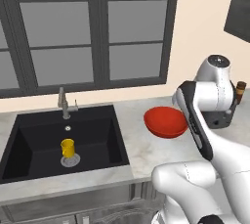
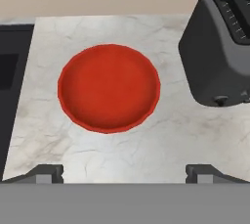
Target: Pick the mug and place it in the sink. Pick the bowl and place it in the open cabinet and then close the cabinet.
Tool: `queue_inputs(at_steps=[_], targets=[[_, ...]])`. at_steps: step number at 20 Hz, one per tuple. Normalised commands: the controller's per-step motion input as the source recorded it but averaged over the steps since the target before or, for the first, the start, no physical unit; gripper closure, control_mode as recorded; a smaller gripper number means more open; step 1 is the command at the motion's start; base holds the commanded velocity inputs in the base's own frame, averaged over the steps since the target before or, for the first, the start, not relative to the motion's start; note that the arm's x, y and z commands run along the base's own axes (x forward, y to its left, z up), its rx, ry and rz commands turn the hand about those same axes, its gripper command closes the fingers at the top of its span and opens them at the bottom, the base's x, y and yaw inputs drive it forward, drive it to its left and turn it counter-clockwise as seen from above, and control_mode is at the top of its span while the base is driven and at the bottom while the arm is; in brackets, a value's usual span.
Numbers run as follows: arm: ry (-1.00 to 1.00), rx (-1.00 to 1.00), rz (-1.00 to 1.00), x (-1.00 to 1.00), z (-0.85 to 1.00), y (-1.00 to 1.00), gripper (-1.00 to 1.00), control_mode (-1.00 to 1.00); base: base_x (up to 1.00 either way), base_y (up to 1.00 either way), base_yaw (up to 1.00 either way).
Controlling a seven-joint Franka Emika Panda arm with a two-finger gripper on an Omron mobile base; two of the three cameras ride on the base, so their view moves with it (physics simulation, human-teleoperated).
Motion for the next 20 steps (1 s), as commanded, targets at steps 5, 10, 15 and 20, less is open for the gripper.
queue_inputs(at_steps=[5, 10, 15, 20], targets=[[0.06, 0.00, -0.21, 0.06, -0.02, -0.36, -1.00, -1.00, 0.00, 0.00, 0.00], [0.15, 0.02, -0.33, 0.00, -0.11, -0.18, -1.00, -1.00, 0.00, 0.00, 0.00], [0.06, 0.10, -0.19, 0.00, -0.19, -0.20, -1.00, -1.00, 0.00, 0.00, 0.00], [0.00, 0.11, -0.02, 0.00, -0.30, -0.05, -1.00, -1.00, 0.00, 0.00, 0.00]])
